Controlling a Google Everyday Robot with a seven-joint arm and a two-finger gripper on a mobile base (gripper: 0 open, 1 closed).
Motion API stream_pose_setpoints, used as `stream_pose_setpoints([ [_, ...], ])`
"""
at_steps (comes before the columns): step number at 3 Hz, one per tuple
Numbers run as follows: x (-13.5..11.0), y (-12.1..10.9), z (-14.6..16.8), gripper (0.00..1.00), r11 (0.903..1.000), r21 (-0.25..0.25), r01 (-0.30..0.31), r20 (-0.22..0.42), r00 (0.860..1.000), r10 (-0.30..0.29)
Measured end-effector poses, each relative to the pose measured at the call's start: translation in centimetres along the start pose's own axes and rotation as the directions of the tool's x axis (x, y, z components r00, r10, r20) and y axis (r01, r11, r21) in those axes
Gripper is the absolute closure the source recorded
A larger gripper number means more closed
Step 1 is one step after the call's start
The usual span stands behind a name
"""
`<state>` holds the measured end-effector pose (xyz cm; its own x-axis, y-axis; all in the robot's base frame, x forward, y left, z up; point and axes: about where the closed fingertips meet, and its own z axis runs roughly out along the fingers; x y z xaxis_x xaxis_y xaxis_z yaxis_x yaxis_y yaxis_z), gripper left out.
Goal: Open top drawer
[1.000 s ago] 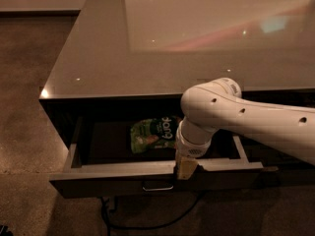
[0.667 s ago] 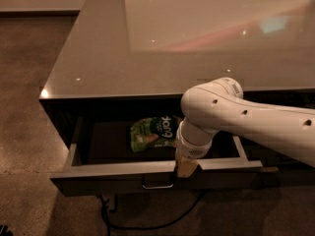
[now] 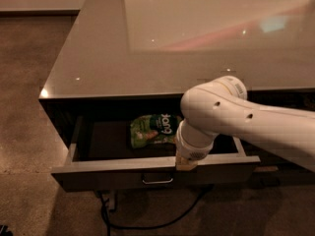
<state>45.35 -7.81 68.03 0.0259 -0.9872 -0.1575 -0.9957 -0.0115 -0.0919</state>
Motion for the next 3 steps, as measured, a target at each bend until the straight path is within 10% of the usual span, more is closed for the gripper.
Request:
stream_pose_setpoints([
  [1,-0.4,1.0,-2.0,1.00,0.9995,0.029,0.012,-0.009,1.000,-0.011],
  [3,-0.7,1.3,-3.7,0.58,0.9989,0.047,0.006,-0.012,1.000,-0.006],
])
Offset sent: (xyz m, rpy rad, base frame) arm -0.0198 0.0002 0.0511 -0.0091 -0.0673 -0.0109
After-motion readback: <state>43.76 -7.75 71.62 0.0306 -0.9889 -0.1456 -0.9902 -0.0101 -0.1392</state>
